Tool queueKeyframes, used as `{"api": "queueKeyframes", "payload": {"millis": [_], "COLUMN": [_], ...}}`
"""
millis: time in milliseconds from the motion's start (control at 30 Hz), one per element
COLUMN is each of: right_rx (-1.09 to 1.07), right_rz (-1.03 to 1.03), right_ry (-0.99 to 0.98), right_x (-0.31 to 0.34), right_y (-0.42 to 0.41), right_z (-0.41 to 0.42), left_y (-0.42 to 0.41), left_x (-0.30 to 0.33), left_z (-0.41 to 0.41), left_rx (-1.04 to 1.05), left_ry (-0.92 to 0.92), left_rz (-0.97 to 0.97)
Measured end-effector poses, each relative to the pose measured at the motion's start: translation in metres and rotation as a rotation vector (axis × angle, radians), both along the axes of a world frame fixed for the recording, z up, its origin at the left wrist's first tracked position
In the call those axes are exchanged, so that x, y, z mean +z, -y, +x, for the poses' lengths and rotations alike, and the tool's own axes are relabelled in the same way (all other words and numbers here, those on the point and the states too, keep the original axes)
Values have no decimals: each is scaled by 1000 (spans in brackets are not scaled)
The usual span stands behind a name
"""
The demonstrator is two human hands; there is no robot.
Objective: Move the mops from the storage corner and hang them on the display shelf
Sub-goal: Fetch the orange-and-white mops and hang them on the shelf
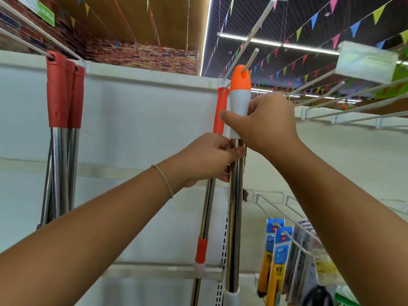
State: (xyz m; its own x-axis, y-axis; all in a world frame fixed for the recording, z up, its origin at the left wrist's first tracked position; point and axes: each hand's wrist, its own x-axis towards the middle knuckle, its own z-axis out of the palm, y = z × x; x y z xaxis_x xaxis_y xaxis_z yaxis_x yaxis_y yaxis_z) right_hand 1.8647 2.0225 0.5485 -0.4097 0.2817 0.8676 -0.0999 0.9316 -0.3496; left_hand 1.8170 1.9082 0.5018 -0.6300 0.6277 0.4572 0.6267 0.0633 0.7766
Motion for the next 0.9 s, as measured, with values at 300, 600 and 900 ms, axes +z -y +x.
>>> {"api": "queueKeyframes", "payload": {"millis": [300, 600, 900], "right_rx": [-17, -43, -68], "right_rz": [-76, -110, -134], "right_ry": [50, 44, 74], "right_x": [2, 4, 6], "right_y": [-11, -21, -30], "right_z": [-38, -77, -111], "left_y": [-17, -29, -37], "left_x": [-30, -26, -32], "left_z": [-21, -50, -78], "left_rx": [27, 86, 94], "left_ry": [68, 80, 53], "left_rz": [-69, -83, -43]}}
